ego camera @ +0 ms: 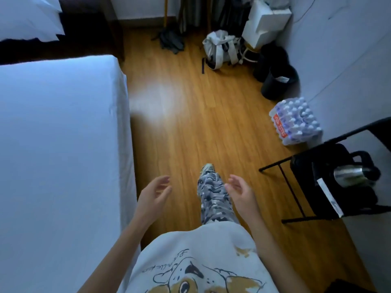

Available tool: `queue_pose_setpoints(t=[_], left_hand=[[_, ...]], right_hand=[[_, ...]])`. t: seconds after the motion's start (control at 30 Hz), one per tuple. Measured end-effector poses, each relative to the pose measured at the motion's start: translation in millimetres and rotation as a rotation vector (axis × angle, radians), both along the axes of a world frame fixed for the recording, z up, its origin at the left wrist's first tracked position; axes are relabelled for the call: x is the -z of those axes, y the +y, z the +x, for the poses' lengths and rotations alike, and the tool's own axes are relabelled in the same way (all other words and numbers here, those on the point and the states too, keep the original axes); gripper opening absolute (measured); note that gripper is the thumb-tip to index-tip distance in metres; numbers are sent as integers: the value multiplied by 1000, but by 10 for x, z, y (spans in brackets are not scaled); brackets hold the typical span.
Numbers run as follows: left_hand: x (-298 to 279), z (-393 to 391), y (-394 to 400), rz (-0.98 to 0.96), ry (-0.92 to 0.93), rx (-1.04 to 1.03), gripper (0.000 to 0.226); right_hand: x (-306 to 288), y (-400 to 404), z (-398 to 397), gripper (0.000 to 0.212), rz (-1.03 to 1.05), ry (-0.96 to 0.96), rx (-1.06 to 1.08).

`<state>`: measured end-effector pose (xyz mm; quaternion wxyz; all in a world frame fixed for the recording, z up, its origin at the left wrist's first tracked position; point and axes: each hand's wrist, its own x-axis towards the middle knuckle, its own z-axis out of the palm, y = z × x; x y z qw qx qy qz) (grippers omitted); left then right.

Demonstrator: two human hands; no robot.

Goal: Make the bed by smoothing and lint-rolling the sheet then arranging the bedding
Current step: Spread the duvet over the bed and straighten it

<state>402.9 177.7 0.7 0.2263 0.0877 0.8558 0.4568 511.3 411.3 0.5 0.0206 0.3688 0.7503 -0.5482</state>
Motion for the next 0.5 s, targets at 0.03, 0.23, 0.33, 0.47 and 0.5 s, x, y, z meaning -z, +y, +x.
queue_pose_setpoints(t=[0.03, 0.23, 0.33, 0.47, 0.5], left_hand=[[48, -225, 112, -10, -3, -28, 29], [-56, -1584, 890, -52, 3, -260, 28], [-238, -2271, 1243, -26, 32, -325, 28], [-280, -3151, 1574, -19, 54, -375, 28], [-266, -3380, 1629, -8, 47, -385, 28]], right_hand=[[70, 170, -319, 36, -16, 0, -20], [-5, 1117, -2236, 30, -57, -9, -251], [-199, 1442, -3141, 28, -43, 11, -341], [-372, 1715, -4258, 36, 29, 52, -438], [-384, 1764, -4522, 36, 35, 55, -444]])
